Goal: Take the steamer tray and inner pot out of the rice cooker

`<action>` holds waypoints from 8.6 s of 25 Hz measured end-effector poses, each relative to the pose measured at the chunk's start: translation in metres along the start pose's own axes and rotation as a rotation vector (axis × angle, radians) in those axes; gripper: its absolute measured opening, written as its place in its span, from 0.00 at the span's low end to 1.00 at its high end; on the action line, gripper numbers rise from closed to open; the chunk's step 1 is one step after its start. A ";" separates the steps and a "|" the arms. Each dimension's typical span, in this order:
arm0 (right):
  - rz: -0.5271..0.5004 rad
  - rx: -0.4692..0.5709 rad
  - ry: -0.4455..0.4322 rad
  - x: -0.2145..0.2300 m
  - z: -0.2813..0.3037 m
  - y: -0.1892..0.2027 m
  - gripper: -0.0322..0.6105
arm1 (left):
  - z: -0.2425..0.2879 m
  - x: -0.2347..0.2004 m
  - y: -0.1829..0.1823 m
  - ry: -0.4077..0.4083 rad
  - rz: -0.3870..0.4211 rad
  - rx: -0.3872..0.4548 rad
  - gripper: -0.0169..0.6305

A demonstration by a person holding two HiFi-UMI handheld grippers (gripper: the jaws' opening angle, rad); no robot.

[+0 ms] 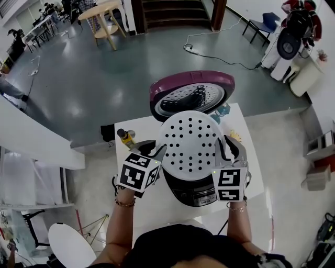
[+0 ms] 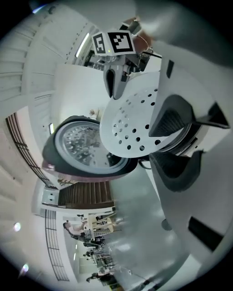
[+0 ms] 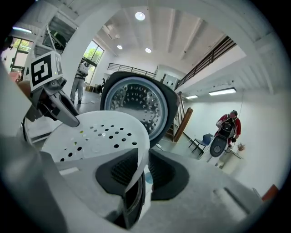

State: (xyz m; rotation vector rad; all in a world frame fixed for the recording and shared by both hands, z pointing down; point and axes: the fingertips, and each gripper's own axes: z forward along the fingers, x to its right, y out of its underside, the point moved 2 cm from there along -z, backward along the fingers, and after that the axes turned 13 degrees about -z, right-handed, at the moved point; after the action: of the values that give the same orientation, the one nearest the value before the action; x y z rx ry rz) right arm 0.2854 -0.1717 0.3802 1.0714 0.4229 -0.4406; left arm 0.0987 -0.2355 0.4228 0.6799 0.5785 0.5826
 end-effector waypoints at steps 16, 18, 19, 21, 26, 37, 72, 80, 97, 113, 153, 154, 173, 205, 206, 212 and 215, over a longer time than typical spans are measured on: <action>0.036 0.252 -0.160 -0.114 -0.047 -0.123 0.17 | -0.196 -0.064 0.030 -0.206 -0.084 0.242 0.16; 0.031 0.252 -0.206 -0.140 -0.052 -0.136 0.17 | -0.216 -0.081 0.047 -0.244 -0.107 0.229 0.16; 0.029 0.252 -0.224 -0.153 -0.054 -0.142 0.17 | -0.225 -0.090 0.056 -0.255 -0.123 0.223 0.16; 0.025 0.253 -0.245 -0.180 -0.056 -0.151 0.17 | -0.240 -0.108 0.073 -0.267 -0.157 0.212 0.16; 0.025 0.174 -0.319 -0.251 -0.042 -0.142 0.17 | -0.247 -0.156 0.126 -0.272 -0.213 0.115 0.16; 0.091 -0.145 -0.364 -0.345 0.035 -0.042 0.17 | -0.143 -0.235 0.212 -0.099 -0.275 -0.068 0.15; 0.247 -0.453 -0.197 -0.363 0.091 0.052 0.36 | 0.009 -0.273 0.218 -0.052 -0.110 -0.281 0.40; 0.357 -0.361 -0.264 -0.361 0.035 0.023 0.40 | -0.053 -0.267 0.187 -0.059 -0.209 -0.045 0.48; 0.167 0.050 -0.250 -0.153 -0.081 -0.041 0.40 | -0.130 -0.078 0.045 0.128 -0.142 0.346 0.48; -0.073 -0.359 -0.193 -0.027 0.031 0.094 0.40 | 0.023 0.012 0.046 -0.178 0.226 -0.125 0.51; -0.184 -0.256 -0.319 -0.028 0.088 0.085 0.19 | 0.068 -0.010 0.041 -0.277 0.070 -0.247 0.23; -0.172 -0.249 -0.317 -0.026 0.087 0.083 0.19 | 0.067 -0.009 0.038 -0.269 0.053 -0.232 0.16; 0.252 -0.055 -0.459 -0.011 0.082 0.067 0.09 | 0.048 -0.011 0.040 -0.115 -0.103 -0.206 0.22; 0.400 0.263 -0.362 0.044 -0.004 -0.002 0.09 | -0.050 0.055 -0.024 -0.158 -0.126 0.128 0.11; 0.398 0.281 -0.356 0.046 -0.011 -0.007 0.09 | -0.058 0.059 -0.027 -0.162 -0.116 0.150 0.11; 0.374 0.367 -0.340 0.040 -0.047 -0.036 0.09 | -0.105 0.068 -0.028 -0.175 -0.089 0.235 0.11; 0.373 0.397 -0.339 0.031 -0.062 -0.050 0.09 | -0.129 0.068 -0.026 -0.178 -0.081 0.270 0.11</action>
State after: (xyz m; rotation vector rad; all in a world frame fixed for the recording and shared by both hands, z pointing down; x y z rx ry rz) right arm 0.2778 -0.1401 0.3009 1.3953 -0.1752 -0.3695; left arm 0.0693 -0.1549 0.3020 0.9485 0.5196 0.3662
